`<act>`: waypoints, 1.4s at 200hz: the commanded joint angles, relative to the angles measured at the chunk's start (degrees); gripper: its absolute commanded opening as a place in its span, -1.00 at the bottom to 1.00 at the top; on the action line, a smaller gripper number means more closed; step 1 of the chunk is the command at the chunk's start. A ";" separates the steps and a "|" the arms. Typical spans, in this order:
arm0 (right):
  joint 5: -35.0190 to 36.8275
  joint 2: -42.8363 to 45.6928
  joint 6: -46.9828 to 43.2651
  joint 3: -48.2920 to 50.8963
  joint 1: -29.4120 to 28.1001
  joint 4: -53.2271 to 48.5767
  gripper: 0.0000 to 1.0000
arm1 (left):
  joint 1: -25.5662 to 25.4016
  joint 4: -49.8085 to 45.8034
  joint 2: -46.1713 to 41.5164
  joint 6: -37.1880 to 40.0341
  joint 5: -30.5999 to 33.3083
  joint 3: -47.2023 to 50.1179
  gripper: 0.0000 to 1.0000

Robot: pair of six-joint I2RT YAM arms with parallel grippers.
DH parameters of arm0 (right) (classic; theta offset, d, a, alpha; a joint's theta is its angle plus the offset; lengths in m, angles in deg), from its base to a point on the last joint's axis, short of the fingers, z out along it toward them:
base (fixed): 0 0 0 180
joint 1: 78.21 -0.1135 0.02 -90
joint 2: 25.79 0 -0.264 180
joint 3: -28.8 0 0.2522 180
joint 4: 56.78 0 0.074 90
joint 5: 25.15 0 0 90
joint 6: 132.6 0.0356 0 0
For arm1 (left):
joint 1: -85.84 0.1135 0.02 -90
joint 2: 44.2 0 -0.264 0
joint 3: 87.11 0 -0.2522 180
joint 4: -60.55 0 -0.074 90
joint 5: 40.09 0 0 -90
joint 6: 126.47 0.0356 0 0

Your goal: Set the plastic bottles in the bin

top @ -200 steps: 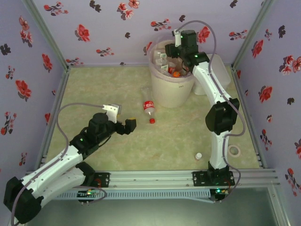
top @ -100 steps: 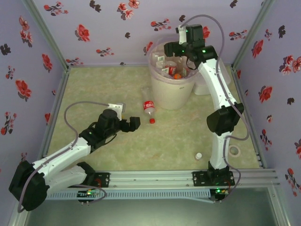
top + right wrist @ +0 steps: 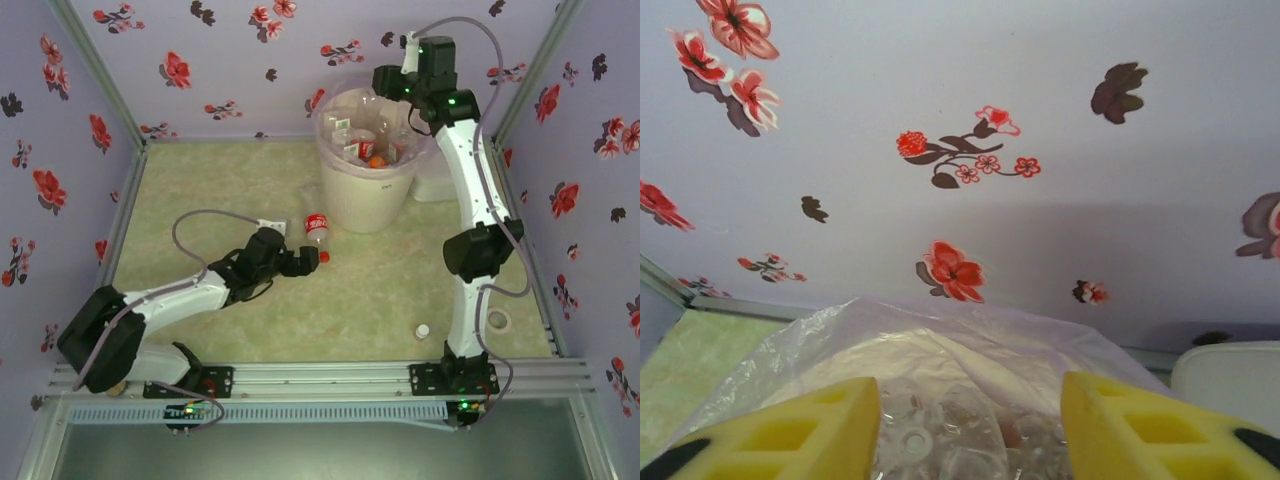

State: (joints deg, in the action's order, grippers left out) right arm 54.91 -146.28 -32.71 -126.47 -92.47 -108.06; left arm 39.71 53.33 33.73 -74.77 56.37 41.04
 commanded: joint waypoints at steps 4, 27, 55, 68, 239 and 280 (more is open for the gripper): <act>-2.79 -2.02 0.42 0.48 -0.41 -0.68 -0.13 | -0.43 3.73 3.78 -2.57 1.89 -2.74 1.00; -3.01 -0.81 -1.21 5.72 -1.01 -0.39 -0.38 | -0.62 3.43 7.33 -2.64 1.89 -4.67 1.00; -2.50 2.41 -2.45 16.50 -2.62 3.06 -0.48 | -0.63 2.42 11.14 -3.18 2.49 -6.66 1.00; -1.54 3.55 -3.01 21.39 -3.46 4.99 -0.49 | -0.63 2.27 12.83 -3.36 2.89 -7.33 1.00; 0.80 26.37 -3.61 29.62 -3.49 2.38 0.78 | 1.76 4.46 24.26 -4.53 5.14 -12.81 1.00; 0.00 40.34 1.10 47.84 -4.02 8.90 0.79 | 3.40 5.01 27.16 -3.67 4.89 -15.19 1.00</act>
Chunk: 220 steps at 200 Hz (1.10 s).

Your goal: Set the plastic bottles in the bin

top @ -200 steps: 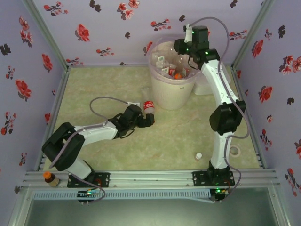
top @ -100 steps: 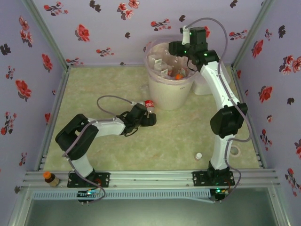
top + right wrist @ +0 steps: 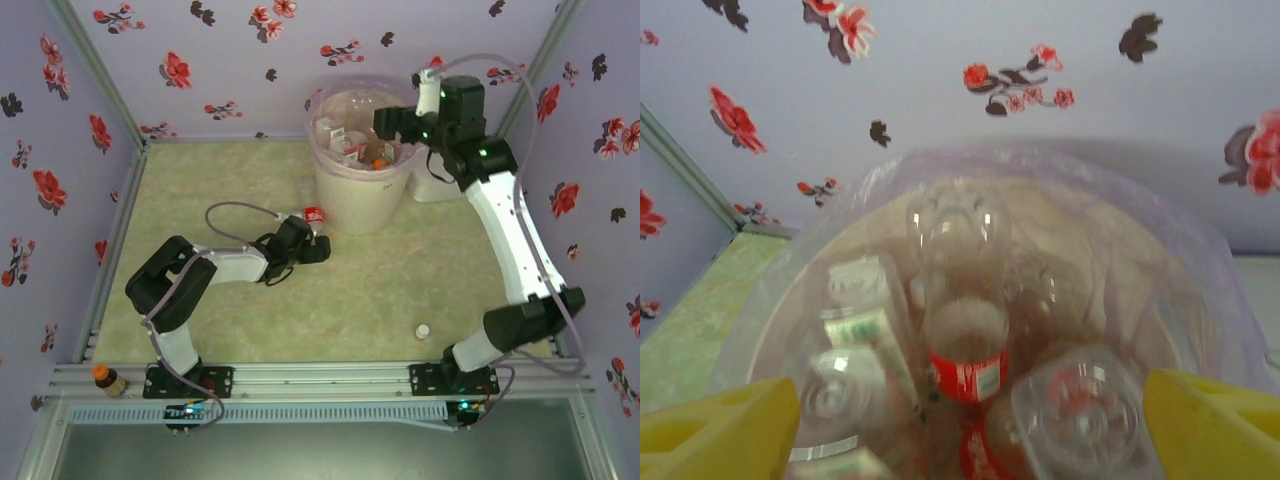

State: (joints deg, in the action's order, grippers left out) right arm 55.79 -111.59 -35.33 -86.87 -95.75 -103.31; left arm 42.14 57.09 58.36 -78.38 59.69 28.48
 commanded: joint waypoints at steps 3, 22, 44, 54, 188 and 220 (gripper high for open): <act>-0.87 6.66 3.92 9.45 -0.87 4.47 0.79 | 1.02 1.21 2.86 0.05 1.48 -2.87 1.00; -0.70 13.46 5.46 17.65 -1.40 6.89 0.86 | 1.53 1.08 4.42 0.60 1.39 -3.75 1.00; -2.34 22.01 6.27 28.18 -1.75 10.61 0.90 | 2.76 2.55 5.43 -0.14 1.30 -2.84 0.94; -2.96 25.92 6.52 32.87 -1.84 11.85 0.92 | 3.09 3.42 5.48 -0.16 1.25 -2.23 0.88; -6.34 48.11 15.77 66.58 -1.88 19.88 0.99 | 6.64 15.62 0.51 -0.66 2.08 7.71 -0.16; -8.84 44.36 18.02 67.78 -1.96 23.70 0.99 | 7.76 20.18 -4.86 2.34 2.69 12.48 -0.53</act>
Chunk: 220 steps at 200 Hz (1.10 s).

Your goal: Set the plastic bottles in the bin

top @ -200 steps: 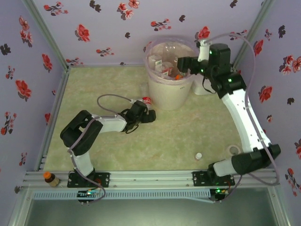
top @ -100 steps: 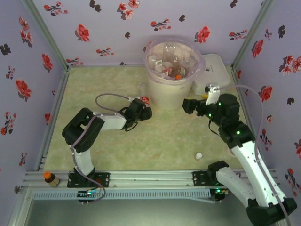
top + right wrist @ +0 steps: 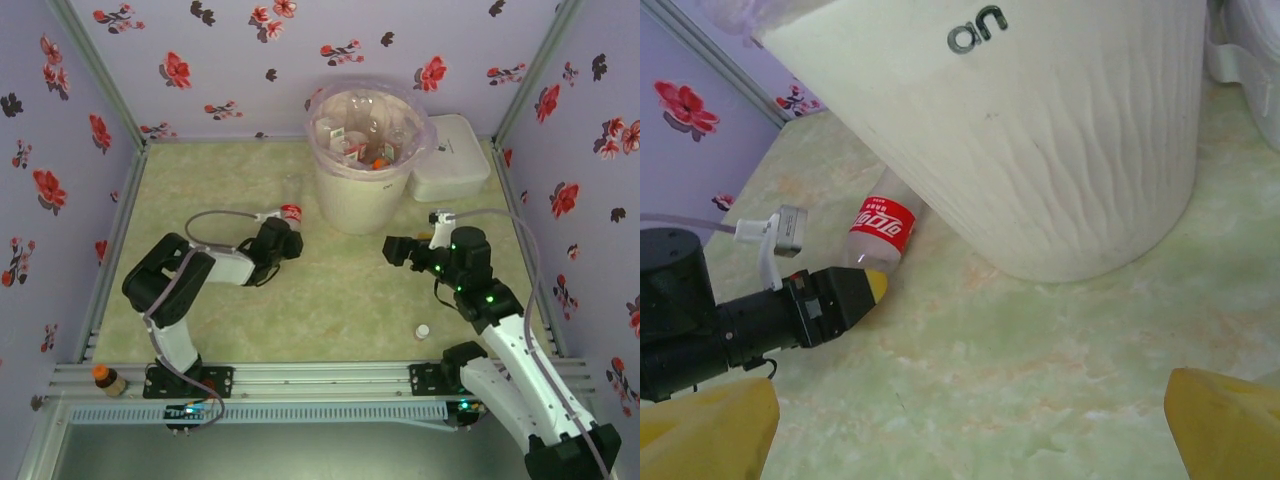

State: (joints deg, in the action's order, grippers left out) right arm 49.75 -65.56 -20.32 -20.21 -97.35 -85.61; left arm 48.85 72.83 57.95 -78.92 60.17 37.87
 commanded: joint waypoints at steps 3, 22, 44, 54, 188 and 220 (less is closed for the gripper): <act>-3.04 -1.91 3.15 1.26 -0.31 6.37 0.99 | 1.00 4.64 -5.07 3.55 2.22 3.27 -0.57; -4.04 -3.12 5.11 2.06 -0.36 8.85 0.99 | 0.97 6.37 -9.19 8.11 1.35 5.74 -0.80; -5.28 -3.86 7.73 2.03 -0.33 11.01 0.99 | 0.97 7.91 -14.30 11.72 0.62 9.01 -0.96; -6.52 -4.58 9.01 1.85 -0.37 11.95 0.95 | 0.96 8.22 -16.80 13.24 0.14 10.61 -1.00; -20.59 -14.89 18.97 -10.17 -8.47 28.05 0.99 | -0.97 -9.76 -68.97 31.69 -15.64 23.78 -1.00; -21.35 -18.64 19.83 -13.35 -11.91 34.74 0.99 | -1.91 -16.20 -72.30 33.27 -21.89 22.09 -1.00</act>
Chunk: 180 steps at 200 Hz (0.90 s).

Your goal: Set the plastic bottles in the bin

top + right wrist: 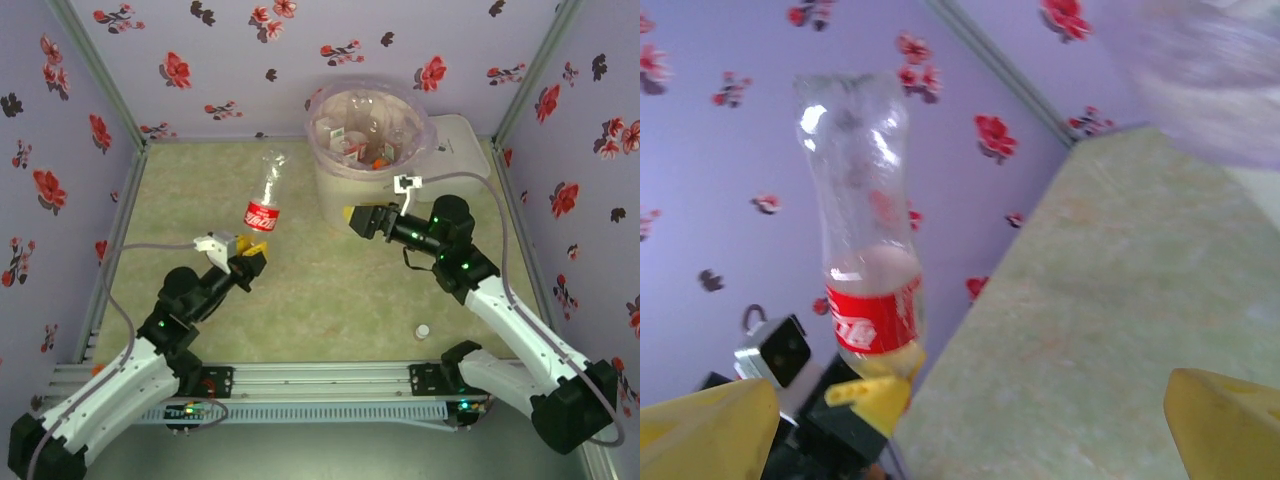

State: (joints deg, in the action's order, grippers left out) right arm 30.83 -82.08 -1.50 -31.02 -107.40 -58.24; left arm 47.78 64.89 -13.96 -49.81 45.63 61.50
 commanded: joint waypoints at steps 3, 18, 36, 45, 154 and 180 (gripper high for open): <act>-2.84 -2.46 1.60 -2.62 -1.98 8.57 0.99 | -1.00 -8.67 -0.23 4.41 -7.92 -1.80 -1.00; -3.81 -4.14 4.16 -3.09 -2.17 13.97 0.99 | -2.10 -8.71 0.89 5.43 -10.89 -2.24 -1.00; -3.89 -5.44 3.83 -4.48 -2.52 13.78 0.99 | -3.53 -6.87 2.61 6.24 -12.11 -2.45 -1.00; -3.26 -5.73 2.66 -5.09 -2.71 11.80 0.99 | -4.16 -5.87 3.69 6.75 -12.49 -2.63 -1.00; 3.99 -6.51 -4.87 -5.59 -2.89 -6.76 0.99 | -5.62 4.89 10.30 6.75 -14.75 -3.19 -1.00; 3.53 -6.76 -4.37 -5.37 -2.37 -6.42 0.99 | -5.76 6.28 12.07 6.86 -15.15 -3.90 -1.00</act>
State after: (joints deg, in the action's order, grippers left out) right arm 34.65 -88.75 -5.59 -36.42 -109.96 -61.04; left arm 42.71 62.47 -2.38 -44.80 33.07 60.76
